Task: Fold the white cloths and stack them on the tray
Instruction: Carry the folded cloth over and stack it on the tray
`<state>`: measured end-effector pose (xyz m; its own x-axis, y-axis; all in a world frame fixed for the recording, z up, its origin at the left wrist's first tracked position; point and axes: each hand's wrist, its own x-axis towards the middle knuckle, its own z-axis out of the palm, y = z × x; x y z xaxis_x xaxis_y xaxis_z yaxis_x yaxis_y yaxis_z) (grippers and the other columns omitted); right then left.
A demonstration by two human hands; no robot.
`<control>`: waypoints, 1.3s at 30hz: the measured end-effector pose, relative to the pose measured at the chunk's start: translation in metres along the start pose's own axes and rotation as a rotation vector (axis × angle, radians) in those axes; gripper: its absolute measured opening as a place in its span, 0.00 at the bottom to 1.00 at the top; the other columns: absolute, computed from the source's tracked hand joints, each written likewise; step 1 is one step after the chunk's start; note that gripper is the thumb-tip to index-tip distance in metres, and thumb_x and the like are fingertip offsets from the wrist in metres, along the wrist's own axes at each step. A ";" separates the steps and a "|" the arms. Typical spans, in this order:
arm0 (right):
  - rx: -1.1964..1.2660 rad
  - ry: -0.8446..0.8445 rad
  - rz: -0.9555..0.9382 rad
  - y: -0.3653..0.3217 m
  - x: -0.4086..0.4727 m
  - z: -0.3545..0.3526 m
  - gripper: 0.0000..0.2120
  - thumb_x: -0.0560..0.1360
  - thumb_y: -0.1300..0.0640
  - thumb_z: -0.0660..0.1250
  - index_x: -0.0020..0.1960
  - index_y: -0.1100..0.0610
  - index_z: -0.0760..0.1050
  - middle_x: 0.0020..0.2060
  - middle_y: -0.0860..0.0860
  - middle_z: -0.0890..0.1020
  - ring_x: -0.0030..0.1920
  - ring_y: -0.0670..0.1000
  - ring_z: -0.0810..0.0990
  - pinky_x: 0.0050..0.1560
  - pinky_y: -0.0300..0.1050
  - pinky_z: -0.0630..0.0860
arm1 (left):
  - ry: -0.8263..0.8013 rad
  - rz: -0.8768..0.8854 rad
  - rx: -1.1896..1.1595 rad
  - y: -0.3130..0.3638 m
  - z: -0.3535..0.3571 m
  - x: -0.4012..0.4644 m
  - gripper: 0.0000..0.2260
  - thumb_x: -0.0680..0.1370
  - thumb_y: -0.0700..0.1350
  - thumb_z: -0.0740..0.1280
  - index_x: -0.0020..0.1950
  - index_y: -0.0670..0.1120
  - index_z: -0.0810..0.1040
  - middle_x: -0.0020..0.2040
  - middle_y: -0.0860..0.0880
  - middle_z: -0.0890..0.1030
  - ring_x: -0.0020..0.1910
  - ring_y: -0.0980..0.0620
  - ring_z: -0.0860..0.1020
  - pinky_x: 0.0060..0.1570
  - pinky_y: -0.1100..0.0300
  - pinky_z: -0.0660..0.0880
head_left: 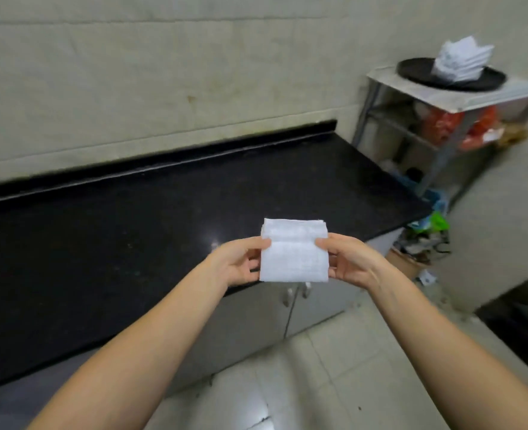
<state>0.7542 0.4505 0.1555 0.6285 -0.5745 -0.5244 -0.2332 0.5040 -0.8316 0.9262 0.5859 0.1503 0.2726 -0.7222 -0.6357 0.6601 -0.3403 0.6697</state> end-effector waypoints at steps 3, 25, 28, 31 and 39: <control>0.072 0.122 -0.029 -0.016 -0.019 -0.109 0.08 0.76 0.64 0.64 0.53 0.56 0.77 0.46 0.52 0.82 0.45 0.51 0.80 0.45 0.47 0.81 | -0.100 -0.056 0.071 -0.018 0.108 0.044 0.13 0.75 0.36 0.66 0.59 0.42 0.76 0.58 0.43 0.80 0.53 0.46 0.79 0.54 0.47 0.76; 0.081 0.303 -0.366 -0.312 0.116 -0.474 0.09 0.75 0.64 0.65 0.55 0.57 0.77 0.44 0.53 0.83 0.42 0.50 0.82 0.38 0.44 0.81 | -0.346 0.168 0.249 0.159 0.526 0.316 0.05 0.75 0.35 0.65 0.45 0.44 0.77 0.41 0.47 0.82 0.41 0.52 0.79 0.40 0.59 0.79; 0.002 0.326 -0.441 -0.370 0.154 -0.495 0.11 0.75 0.64 0.66 0.58 0.59 0.76 0.45 0.54 0.82 0.42 0.53 0.79 0.40 0.44 0.76 | -0.331 0.261 0.275 0.205 0.561 0.341 0.07 0.76 0.34 0.63 0.43 0.45 0.76 0.40 0.49 0.80 0.39 0.53 0.77 0.36 0.62 0.78; -0.179 0.348 -0.517 -0.421 0.193 -0.514 0.05 0.76 0.63 0.65 0.50 0.57 0.78 0.41 0.53 0.80 0.37 0.52 0.76 0.34 0.43 0.70 | -0.292 0.366 0.289 0.245 0.591 0.371 0.08 0.77 0.34 0.63 0.41 0.45 0.75 0.35 0.51 0.80 0.35 0.54 0.76 0.27 0.65 0.76; -0.496 0.381 -0.757 -0.574 0.325 -0.561 0.06 0.76 0.62 0.65 0.52 0.55 0.77 0.43 0.52 0.79 0.41 0.48 0.77 0.38 0.36 0.74 | -0.029 0.686 0.296 0.351 0.670 0.469 0.06 0.79 0.39 0.63 0.42 0.46 0.70 0.40 0.47 0.77 0.36 0.52 0.76 0.35 0.59 0.76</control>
<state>0.6758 -0.3872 0.3598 0.4790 -0.8478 0.2276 -0.2070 -0.3611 -0.9093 0.8166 -0.2756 0.3447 0.5340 -0.8449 -0.0303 0.1316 0.0476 0.9902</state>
